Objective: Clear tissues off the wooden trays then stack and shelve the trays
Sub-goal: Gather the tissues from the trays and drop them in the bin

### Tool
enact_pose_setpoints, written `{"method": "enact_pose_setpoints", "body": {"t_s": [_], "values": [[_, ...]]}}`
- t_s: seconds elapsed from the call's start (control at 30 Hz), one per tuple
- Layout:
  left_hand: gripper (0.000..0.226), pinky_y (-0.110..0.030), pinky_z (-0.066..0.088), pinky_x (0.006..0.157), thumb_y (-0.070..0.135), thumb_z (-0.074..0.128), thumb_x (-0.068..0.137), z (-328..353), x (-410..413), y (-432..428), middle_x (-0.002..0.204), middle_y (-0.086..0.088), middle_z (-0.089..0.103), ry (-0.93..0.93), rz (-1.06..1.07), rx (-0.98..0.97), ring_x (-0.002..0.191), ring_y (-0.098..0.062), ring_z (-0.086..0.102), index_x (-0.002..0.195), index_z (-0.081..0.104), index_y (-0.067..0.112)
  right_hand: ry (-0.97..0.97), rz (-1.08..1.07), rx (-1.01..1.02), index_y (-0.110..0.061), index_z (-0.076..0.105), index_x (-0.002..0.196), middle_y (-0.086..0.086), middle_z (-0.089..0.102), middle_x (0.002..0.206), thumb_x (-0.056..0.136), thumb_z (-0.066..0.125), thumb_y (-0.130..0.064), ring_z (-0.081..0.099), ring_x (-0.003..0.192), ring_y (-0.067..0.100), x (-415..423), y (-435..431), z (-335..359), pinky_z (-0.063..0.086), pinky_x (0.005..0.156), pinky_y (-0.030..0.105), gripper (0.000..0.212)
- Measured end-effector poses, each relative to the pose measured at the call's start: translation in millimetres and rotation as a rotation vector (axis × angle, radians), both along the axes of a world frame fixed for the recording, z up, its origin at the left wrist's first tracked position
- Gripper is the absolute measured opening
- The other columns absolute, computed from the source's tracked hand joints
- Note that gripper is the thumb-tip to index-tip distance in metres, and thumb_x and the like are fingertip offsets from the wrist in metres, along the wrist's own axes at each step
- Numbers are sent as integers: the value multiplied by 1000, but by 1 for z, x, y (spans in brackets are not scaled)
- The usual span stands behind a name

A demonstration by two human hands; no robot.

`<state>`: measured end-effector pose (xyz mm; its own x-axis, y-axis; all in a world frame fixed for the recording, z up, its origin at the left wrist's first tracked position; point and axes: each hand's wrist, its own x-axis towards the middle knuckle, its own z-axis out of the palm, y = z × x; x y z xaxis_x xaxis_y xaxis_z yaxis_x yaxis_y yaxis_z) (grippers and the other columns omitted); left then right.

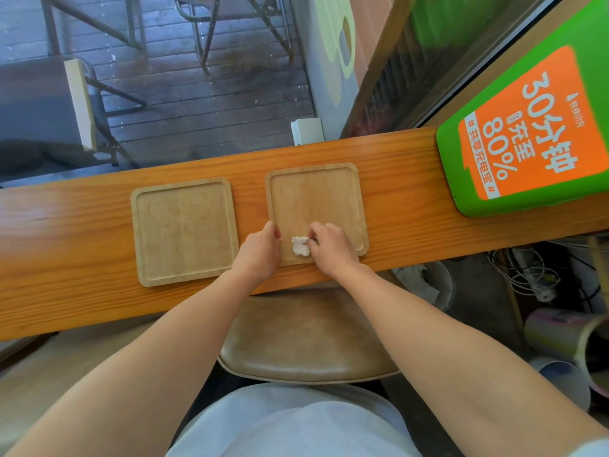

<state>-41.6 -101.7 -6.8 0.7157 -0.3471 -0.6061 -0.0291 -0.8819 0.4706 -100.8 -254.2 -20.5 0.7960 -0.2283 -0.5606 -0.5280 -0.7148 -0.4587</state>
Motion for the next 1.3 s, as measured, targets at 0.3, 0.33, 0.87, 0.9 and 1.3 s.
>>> {"method": "enact_pose_setpoints", "body": {"t_s": [0.3, 0.33, 0.87, 0.9, 1.3], "values": [[14, -33, 46, 57, 22, 41, 102, 11, 2, 14, 84, -3, 61, -5, -76, 12, 71, -21, 59, 104, 53, 16, 115, -401, 199, -21, 44, 77, -1, 53, 80, 94, 50, -38, 51, 72, 20, -4, -13, 18, 38, 55, 32, 25], [15, -32, 45, 56, 22, 40, 102, 14, 3, 13, 82, -2, 60, -12, -94, 8, 70, -21, 58, 104, 54, 16, 119, -454, 219, -21, 45, 77, 0, 54, 82, 93, 53, -39, 53, 71, 21, -6, -16, 23, 43, 57, 32, 26], [32, -34, 49, 56, 36, 47, 101, 95, -52, -14, 72, -7, 67, -129, -536, -181, 65, -26, 63, 86, 64, 13, -131, -871, 50, -11, 47, 62, 8, 54, 72, 84, 40, -28, 47, 70, 24, -147, -6, 149, 33, 64, 37, 28], [38, -34, 47, 55, 38, 47, 100, 101, -61, -22, 68, -6, 66, -130, -548, -203, 62, -25, 61, 78, 63, 12, -181, -905, 28, -14, 41, 59, 6, 50, 66, 84, 41, -32, 45, 65, 23, -159, -5, 155, 32, 62, 38, 31], [47, -33, 41, 48, 41, 44, 99, 164, -264, -186, 56, 0, 55, -140, -868, -434, 53, -20, 55, 56, 50, 21, -59, -1046, -171, -13, 51, 58, 9, 58, 66, 96, 47, -26, 60, 73, 34, -343, -100, 139, 47, 66, 38, 40]]}}
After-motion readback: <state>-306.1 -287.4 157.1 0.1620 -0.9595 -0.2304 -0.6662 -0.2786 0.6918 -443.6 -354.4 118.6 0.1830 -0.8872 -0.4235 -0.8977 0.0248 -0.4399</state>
